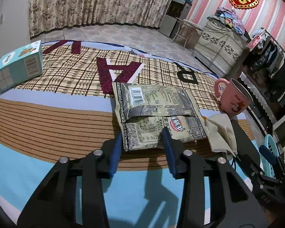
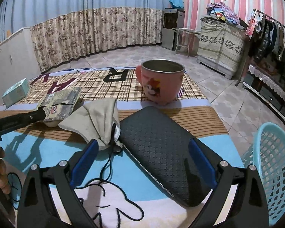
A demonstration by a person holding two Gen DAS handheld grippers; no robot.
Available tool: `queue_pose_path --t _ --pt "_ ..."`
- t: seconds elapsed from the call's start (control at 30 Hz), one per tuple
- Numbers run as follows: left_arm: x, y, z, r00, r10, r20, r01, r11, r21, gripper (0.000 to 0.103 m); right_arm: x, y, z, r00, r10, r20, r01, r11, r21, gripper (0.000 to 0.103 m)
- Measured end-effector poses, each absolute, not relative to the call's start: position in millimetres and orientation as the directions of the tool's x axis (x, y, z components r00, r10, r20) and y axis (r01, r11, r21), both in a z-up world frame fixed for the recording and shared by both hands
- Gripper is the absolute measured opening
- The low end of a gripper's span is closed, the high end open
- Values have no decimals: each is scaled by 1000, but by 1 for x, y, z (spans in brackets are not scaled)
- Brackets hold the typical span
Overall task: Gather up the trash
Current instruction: 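Lift the snack bag off the bedspread with the left tool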
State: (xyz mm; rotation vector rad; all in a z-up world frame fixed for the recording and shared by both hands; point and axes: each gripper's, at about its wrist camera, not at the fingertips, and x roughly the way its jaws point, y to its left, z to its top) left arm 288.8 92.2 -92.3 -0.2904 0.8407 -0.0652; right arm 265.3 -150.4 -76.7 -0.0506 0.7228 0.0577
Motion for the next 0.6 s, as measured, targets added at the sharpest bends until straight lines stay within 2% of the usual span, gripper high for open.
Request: queue_pose_path --t 0.07,0.13,0.2,0.4,0.6 --pt "288 91 -92 673 -157 -723 -58 963 -263 31 265 -149 -77 749 35 -661 -73 997 -30 94" --pt "287 92 -92 676 -146 -722 -64 965 -254 12 265 -148 -77 751 36 -660 -77 996 -34 94" --pt "286 95 -91 679 -152 -719 -73 960 -272 7 266 -147 -78 750 40 -661 -82 996 -34 94" --pt "284 105 -86 688 -155 -708 -92 950 -298 0 265 -134 -81 742 52 -668 -122 991 -58 93" --pt "276 108 -70 725 -140 -674 -95 949 -300 0 266 -119 -83 729 71 -681 -176 981 -86 91"
